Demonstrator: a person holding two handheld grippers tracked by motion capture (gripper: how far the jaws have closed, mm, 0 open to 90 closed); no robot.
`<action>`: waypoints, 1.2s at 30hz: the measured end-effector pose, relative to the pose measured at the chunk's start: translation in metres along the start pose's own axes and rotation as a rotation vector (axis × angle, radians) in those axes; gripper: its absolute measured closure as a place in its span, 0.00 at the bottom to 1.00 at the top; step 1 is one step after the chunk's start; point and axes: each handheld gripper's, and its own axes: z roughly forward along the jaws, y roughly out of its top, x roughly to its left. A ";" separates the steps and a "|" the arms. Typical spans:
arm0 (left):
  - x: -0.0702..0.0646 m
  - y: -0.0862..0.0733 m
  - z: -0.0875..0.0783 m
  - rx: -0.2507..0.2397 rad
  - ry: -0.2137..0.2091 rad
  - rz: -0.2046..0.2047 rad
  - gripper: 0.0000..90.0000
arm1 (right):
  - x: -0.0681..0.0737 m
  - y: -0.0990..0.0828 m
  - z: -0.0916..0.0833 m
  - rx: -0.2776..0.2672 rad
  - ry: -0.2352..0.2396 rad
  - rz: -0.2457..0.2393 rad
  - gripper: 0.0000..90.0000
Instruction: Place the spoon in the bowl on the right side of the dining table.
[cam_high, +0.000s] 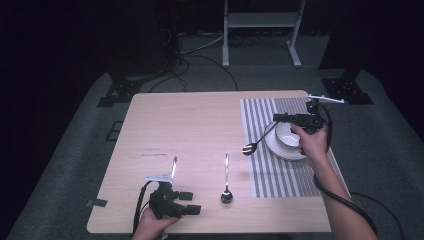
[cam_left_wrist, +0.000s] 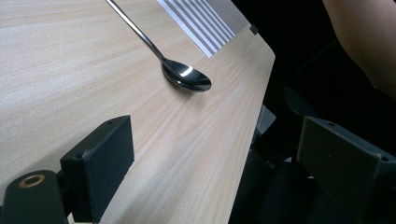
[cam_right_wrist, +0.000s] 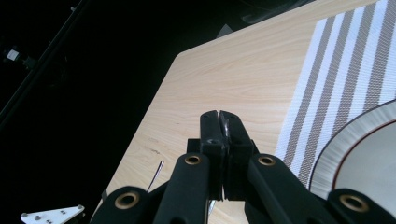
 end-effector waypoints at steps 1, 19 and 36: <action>0.000 0.000 0.000 0.002 -0.001 0.002 0.11 | -0.001 0.000 -0.001 -0.003 -0.001 0.003 0.98; 0.000 0.000 0.000 0.002 -0.003 0.003 0.11 | -0.017 0.003 -0.021 -0.048 -0.039 0.033 0.98; 0.000 0.000 -0.001 -0.010 -0.015 -0.003 0.11 | -0.031 0.006 -0.044 -0.106 -0.080 0.068 0.98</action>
